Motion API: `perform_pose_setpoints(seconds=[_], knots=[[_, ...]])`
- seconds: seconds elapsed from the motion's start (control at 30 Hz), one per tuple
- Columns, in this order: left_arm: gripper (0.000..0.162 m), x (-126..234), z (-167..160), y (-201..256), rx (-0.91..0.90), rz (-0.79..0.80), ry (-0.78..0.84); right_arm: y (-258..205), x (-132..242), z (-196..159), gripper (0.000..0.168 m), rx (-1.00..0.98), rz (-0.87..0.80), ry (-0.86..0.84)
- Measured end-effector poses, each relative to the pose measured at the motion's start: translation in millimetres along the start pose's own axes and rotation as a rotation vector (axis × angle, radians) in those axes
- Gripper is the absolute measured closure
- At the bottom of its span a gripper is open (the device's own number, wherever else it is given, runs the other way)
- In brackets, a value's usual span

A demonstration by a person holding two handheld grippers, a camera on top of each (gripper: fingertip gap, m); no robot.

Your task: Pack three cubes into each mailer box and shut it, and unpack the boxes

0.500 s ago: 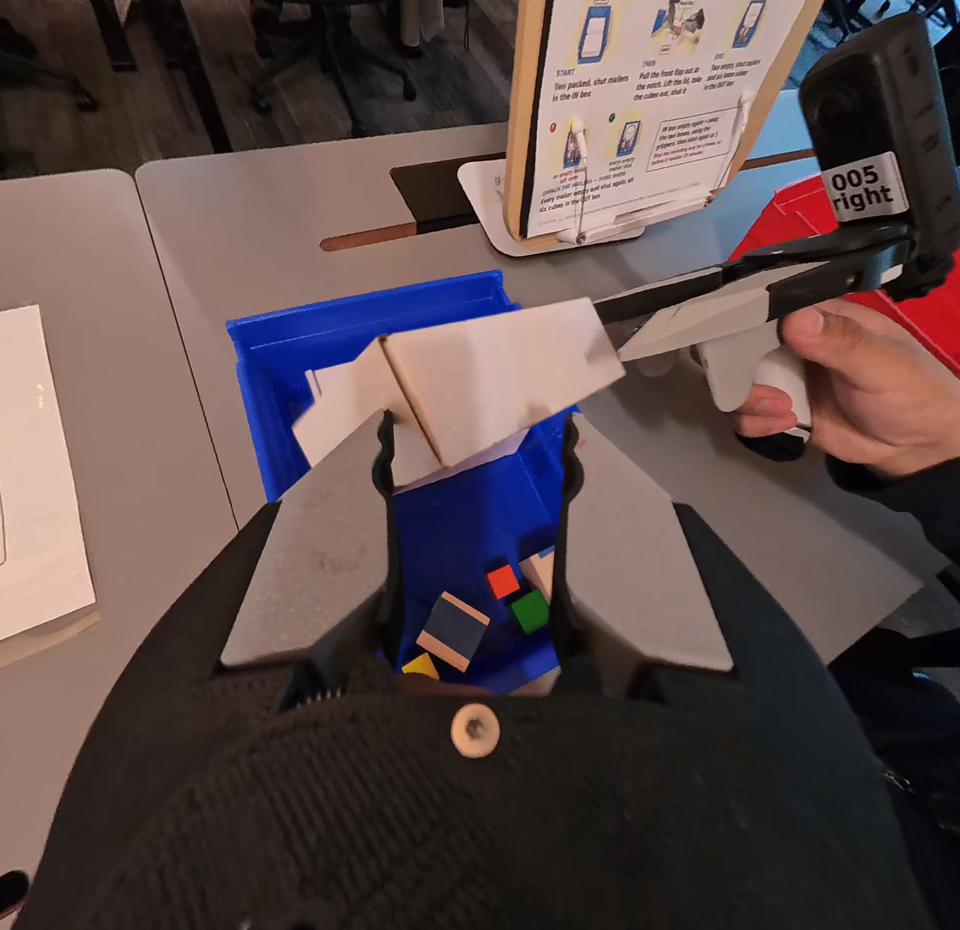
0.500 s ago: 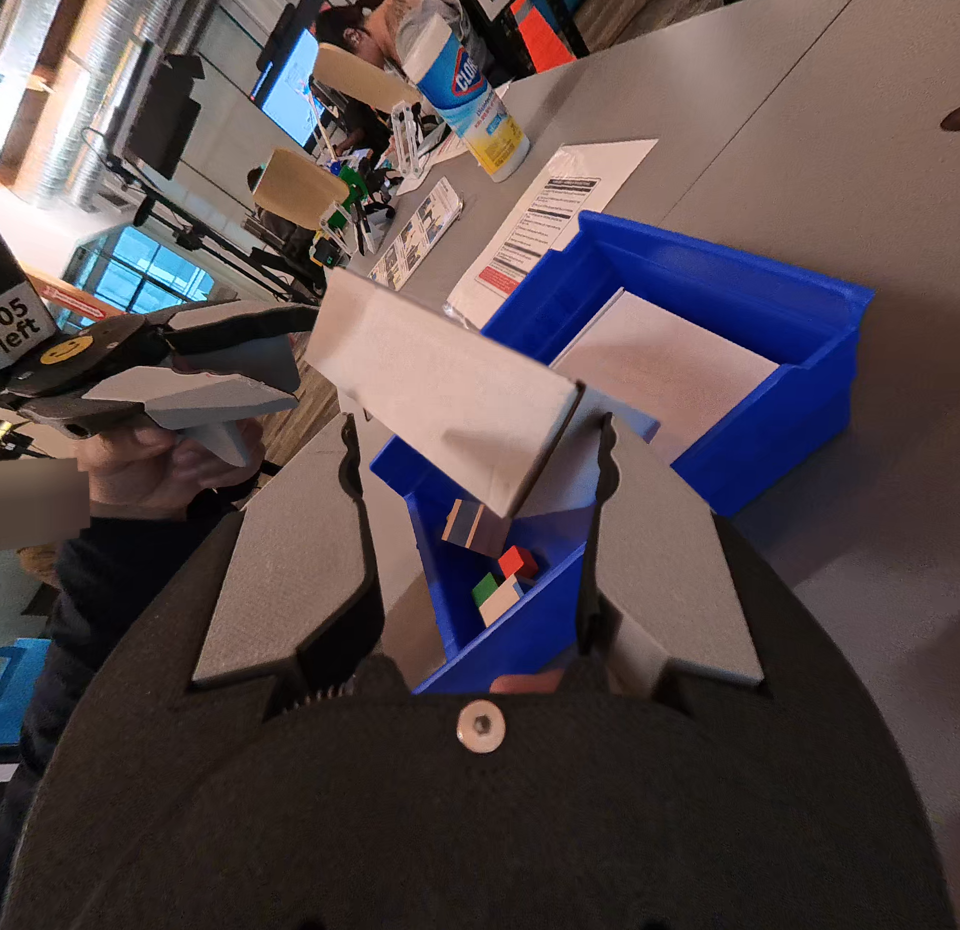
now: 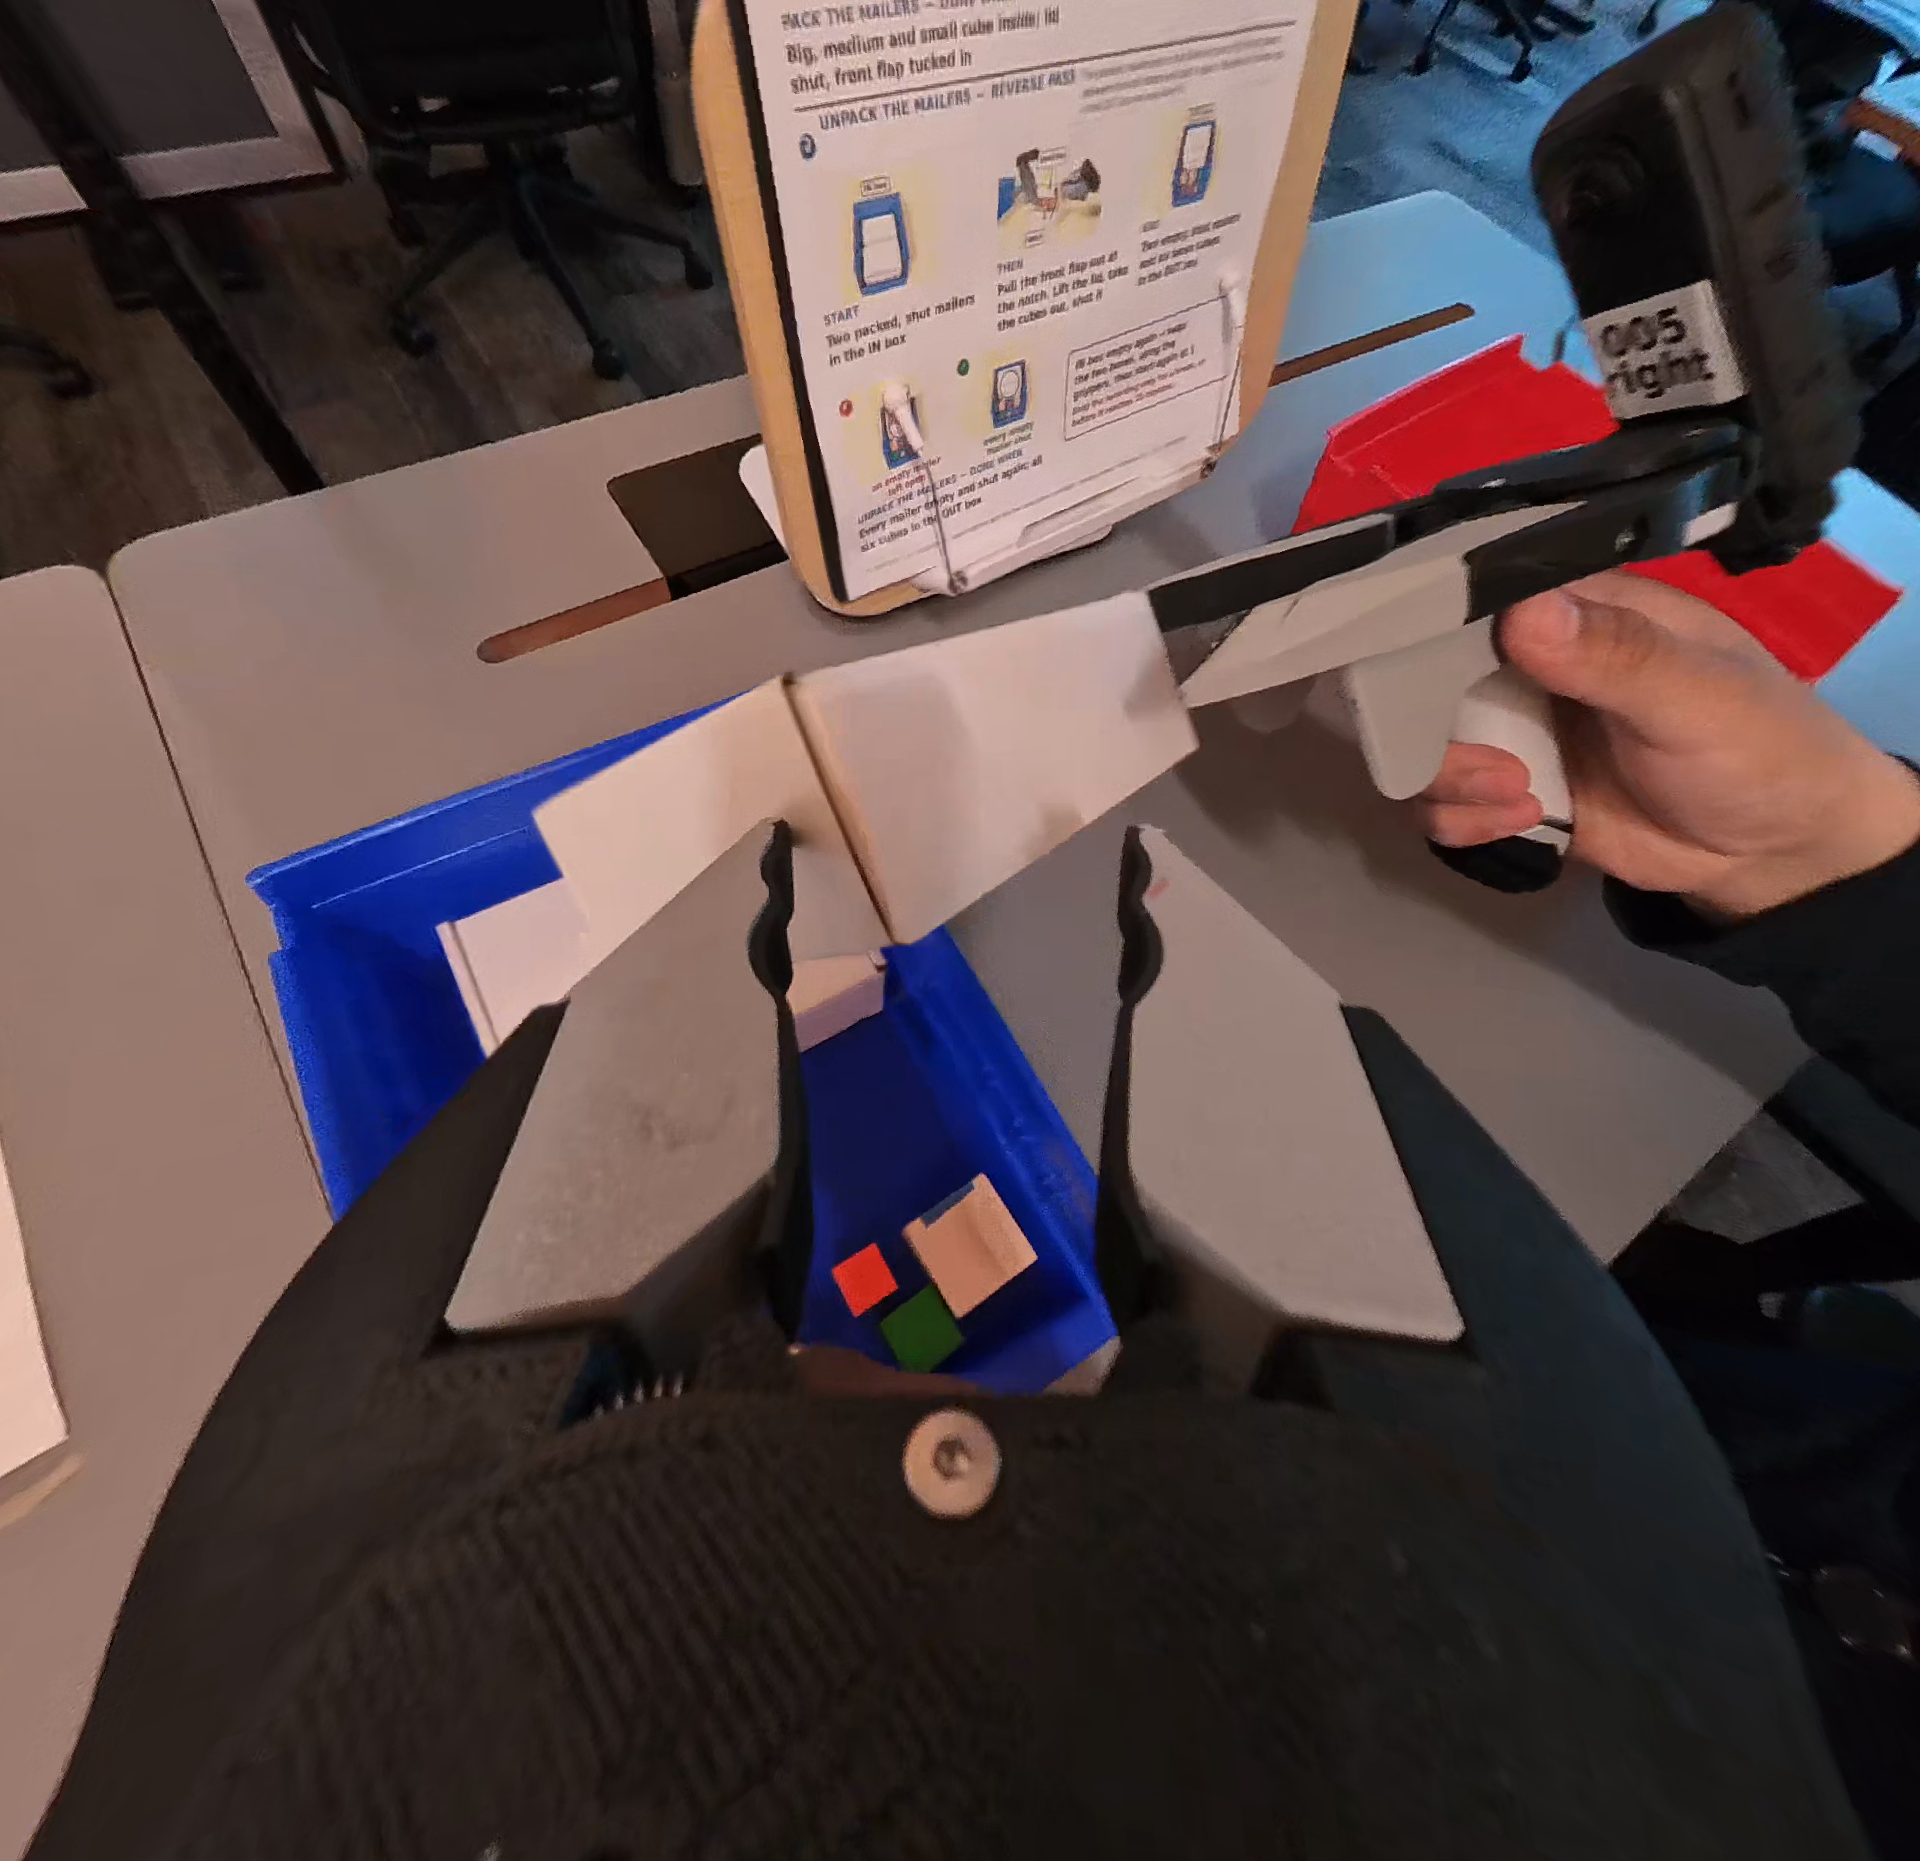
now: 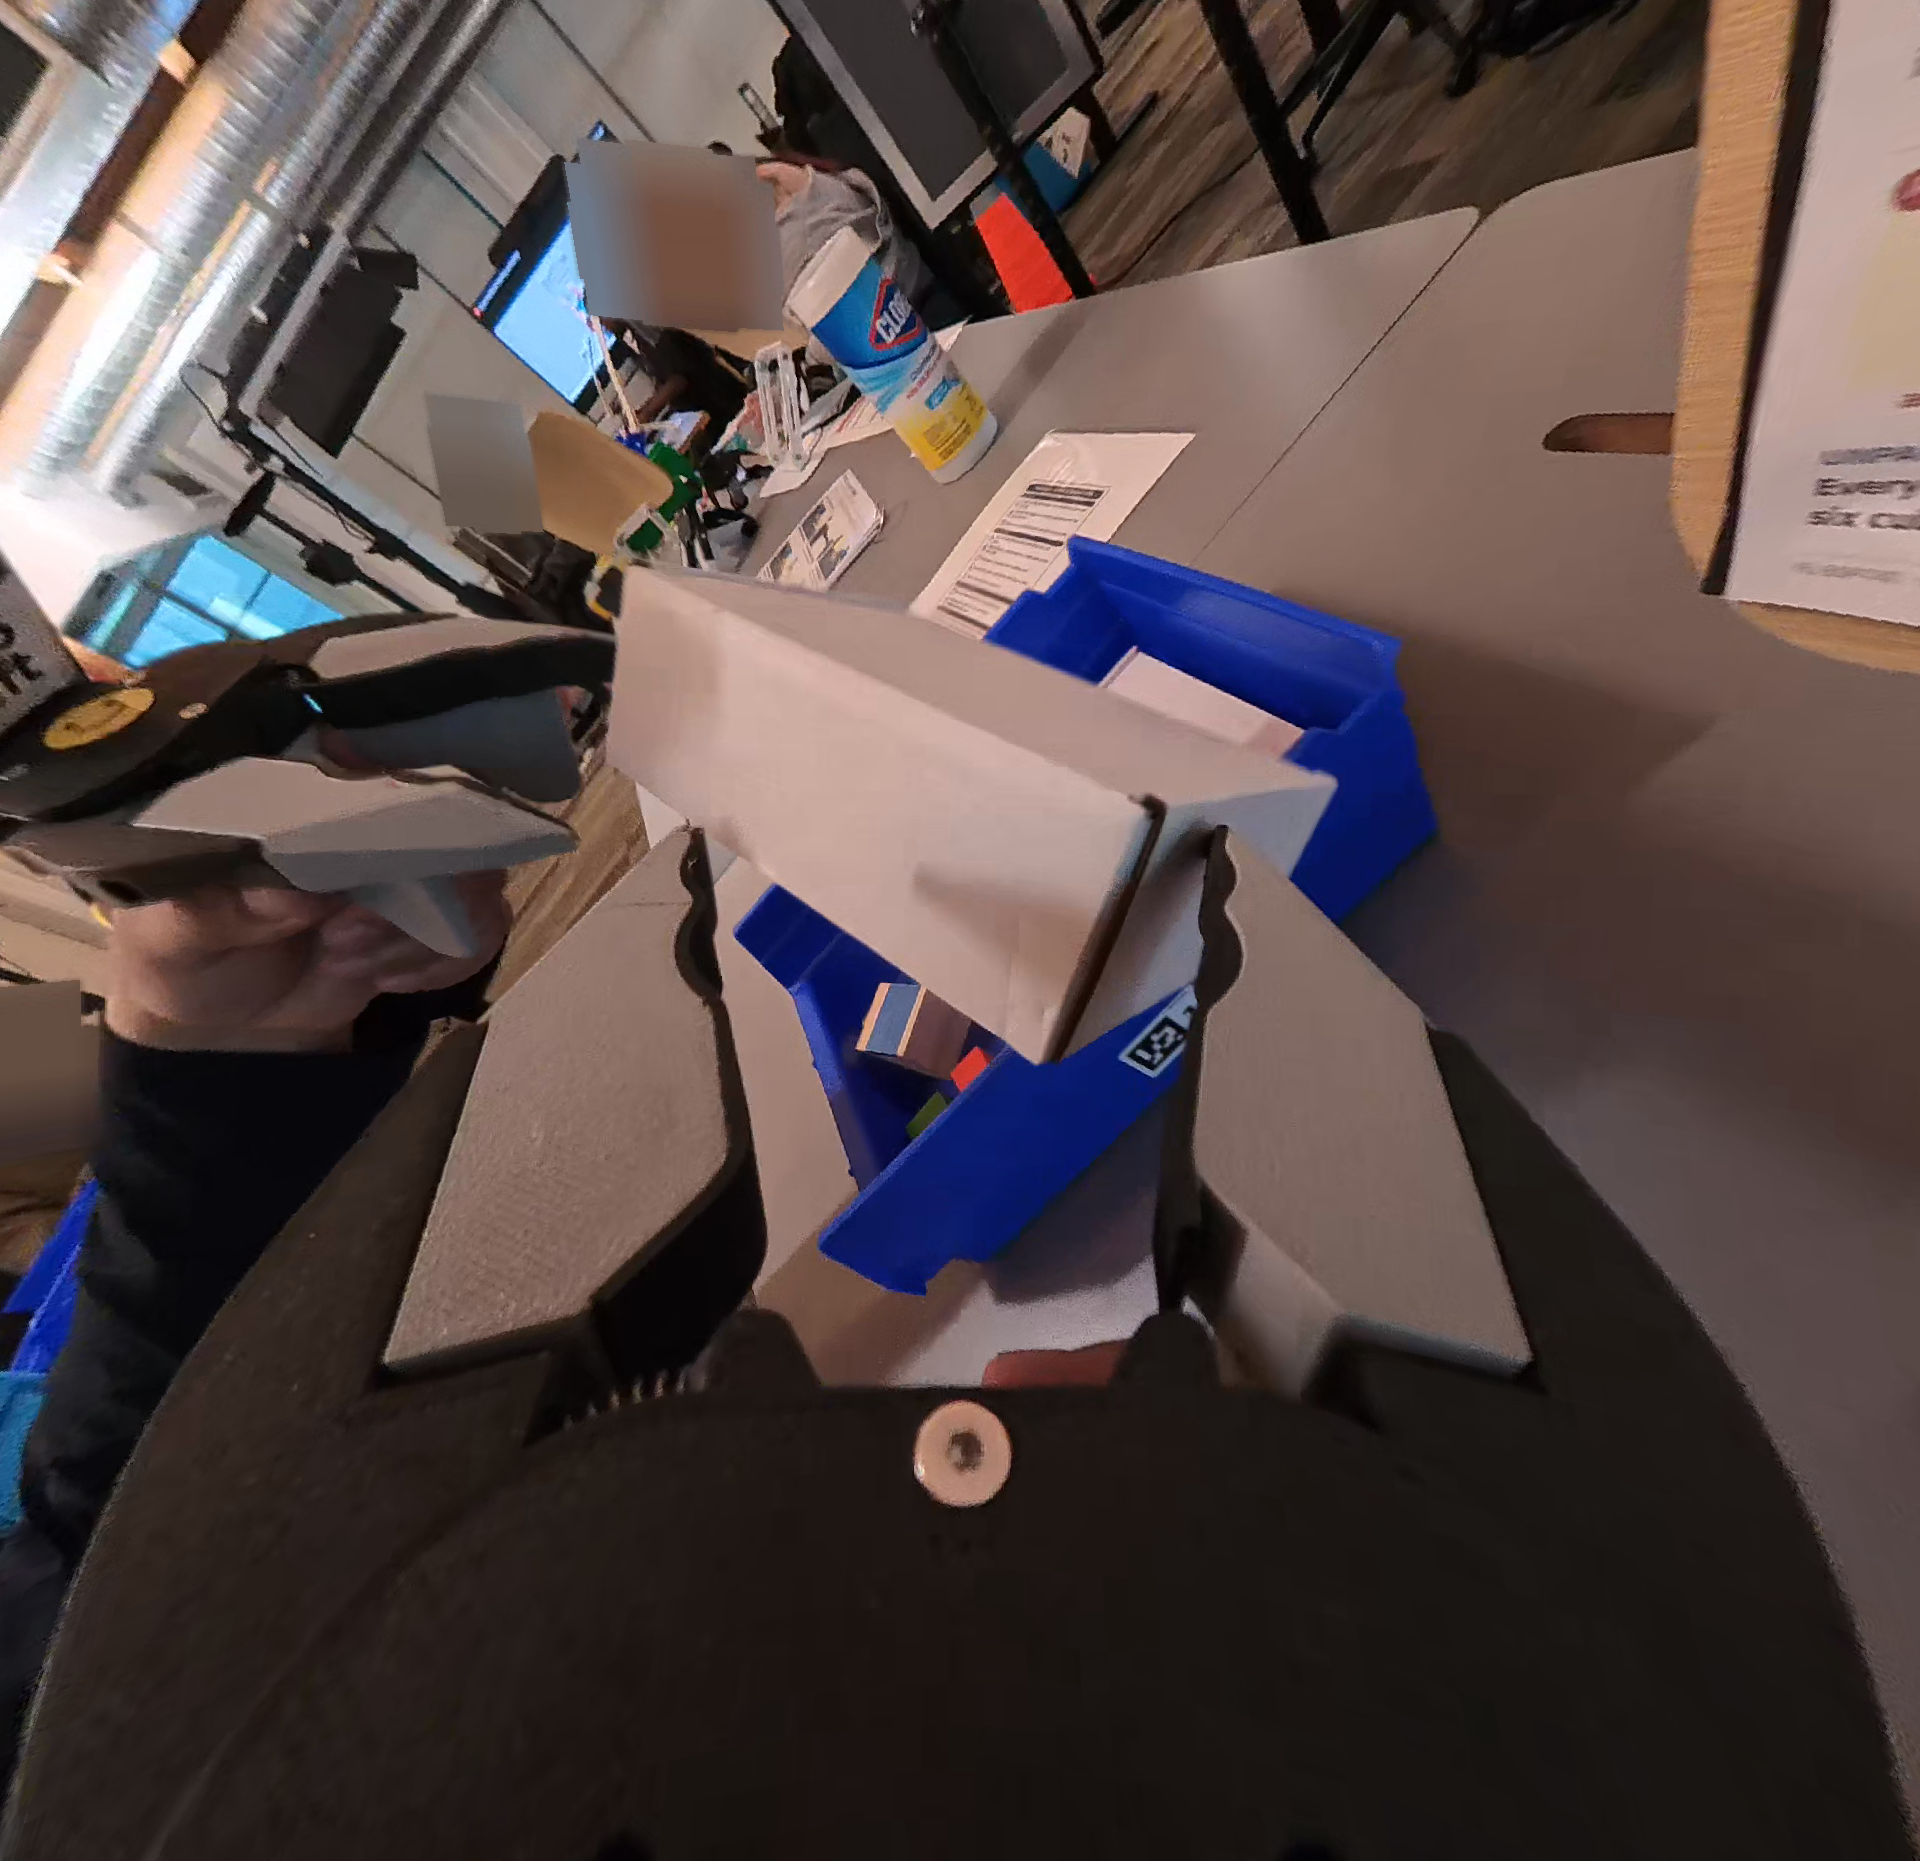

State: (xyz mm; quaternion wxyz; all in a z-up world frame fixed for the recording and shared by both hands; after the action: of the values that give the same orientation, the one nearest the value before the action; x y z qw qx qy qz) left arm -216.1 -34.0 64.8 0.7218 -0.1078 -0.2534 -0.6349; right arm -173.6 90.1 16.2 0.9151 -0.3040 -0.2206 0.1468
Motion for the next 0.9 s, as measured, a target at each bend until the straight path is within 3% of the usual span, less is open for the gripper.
perform_pose_setpoints(seconds=[0.03, 0.5, 0.77, 0.9], knots=[[0.098, -6, 0, 2, -0.014, 0.014, -0.016, 4, 5, 1, 0.075, -0.013, 0.001, 0.009], [0.079, -63, 16, 57, 0.005, -0.138, -0.062, 44, 75, 4, 0.07, -0.034, -0.062, 0.035], [0.05, -122, 7, 110, 0.111, -0.339, -0.046, 77, 137, -10, 0.049, -0.04, -0.126, 0.0], [0.024, -143, -3, 133, 0.186, -0.443, -0.036, 79, 159, -18, 0.039, -0.036, -0.111, -0.001]])
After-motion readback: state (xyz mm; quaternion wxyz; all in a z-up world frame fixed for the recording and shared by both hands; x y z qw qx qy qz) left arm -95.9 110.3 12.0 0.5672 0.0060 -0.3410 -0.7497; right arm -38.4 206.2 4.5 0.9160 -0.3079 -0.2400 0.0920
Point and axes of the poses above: each gripper's, where its closed fingertips meet, x back along the fingers, z out of its top, y = z × x across the jaws, the point moved 3 cm from there along x, back along the fingers, and after that the axes turned 6 degrees about -z, right-handed, at the moved point
